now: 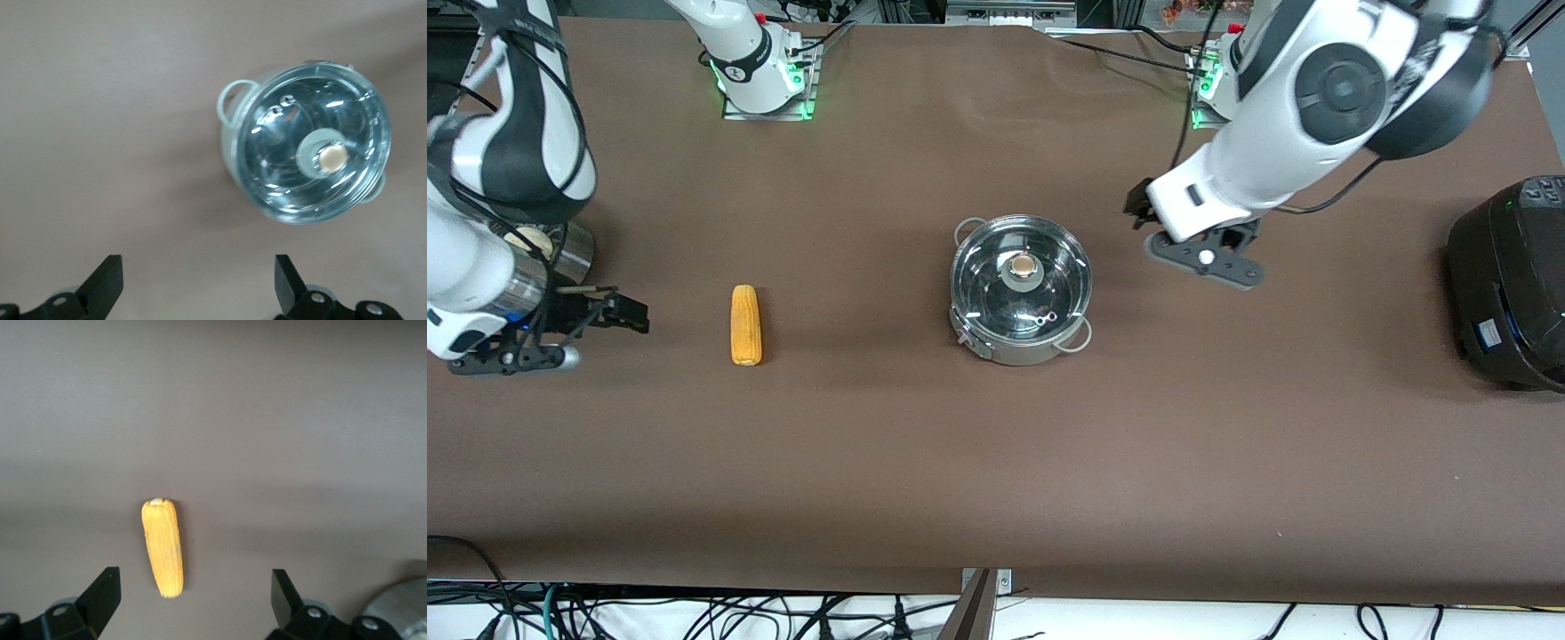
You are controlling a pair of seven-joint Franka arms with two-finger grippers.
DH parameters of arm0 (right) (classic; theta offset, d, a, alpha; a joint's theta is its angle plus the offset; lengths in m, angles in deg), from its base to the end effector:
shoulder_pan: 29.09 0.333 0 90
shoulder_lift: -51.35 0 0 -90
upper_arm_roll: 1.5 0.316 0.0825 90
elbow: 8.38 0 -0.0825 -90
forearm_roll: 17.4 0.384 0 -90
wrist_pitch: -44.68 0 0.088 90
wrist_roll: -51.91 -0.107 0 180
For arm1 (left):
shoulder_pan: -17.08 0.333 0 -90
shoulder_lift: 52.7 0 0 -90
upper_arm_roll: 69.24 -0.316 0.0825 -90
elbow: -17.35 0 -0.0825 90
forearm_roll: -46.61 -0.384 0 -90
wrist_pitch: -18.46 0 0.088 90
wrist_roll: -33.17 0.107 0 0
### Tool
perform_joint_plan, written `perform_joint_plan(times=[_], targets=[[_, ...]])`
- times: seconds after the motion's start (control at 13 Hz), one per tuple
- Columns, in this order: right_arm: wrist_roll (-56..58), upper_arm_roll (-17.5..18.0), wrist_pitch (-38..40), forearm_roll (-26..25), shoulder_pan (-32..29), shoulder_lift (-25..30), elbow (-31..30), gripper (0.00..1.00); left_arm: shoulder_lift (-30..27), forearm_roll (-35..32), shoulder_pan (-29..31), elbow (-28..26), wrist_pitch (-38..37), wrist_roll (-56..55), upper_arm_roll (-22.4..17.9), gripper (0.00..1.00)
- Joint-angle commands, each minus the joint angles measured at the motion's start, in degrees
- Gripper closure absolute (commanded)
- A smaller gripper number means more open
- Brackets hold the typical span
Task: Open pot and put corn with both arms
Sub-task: 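Move the left gripper to the lid knob while the right gripper reaches the corn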
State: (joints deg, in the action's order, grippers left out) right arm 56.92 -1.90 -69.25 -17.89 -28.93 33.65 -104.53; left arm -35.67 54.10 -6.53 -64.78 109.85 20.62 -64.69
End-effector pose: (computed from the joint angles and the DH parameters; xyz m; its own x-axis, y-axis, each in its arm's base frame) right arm 0.6474 -0.0028 0.4223 0.9962 0.0869 0.0005 0.0869 -0.9962 0.0100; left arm 0.5577 -0.3067 0.5151 0.9511 -0.2617 -0.1643 -0.2443 -0.9624 0.1188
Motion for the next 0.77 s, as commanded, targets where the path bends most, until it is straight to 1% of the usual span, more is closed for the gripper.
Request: perform_joint_plan(times=[0.0,0.15,0.23,0.38,0.54,0.69], targets=[[0.70,0.75,-12.04,1.90,-0.25,1.09,-9.80,0.00,6.77,0.60,-5.91,6.02,2.89,-7.55,-0.85,0.00],[0.70,2.42,-24.52,1.90,-0.25,1.18,-18.77,0.00,10.02,0.51,-8.64,6.02,9.22,-10.46,-0.85,0.00],[0.44,2.68,-26.40,1.90,-0.07,1.09,-20.37,0.00,11.43,0.51,-9.43,5.93,11.60,-10.74,-0.76,0.00],[-0.17,2.69,-26.42,1.90,1.06,0.92,-20.91,0.00,12.67,0.34,-11.02,5.32,13.98,-10.83,-0.76,0.00],[-0.26,2.69,-26.95,1.90,1.33,0.04,-21.00,0.00,13.46,0.34,-12.51,4.61,14.08,-11.35,-0.85,0.00],[-0.26,2.69,-29.83,1.90,1.33,-0.66,-22.49,0.00,14.17,0.25,-12.52,4.61,14.52,-11.44,-0.85,0.00]])
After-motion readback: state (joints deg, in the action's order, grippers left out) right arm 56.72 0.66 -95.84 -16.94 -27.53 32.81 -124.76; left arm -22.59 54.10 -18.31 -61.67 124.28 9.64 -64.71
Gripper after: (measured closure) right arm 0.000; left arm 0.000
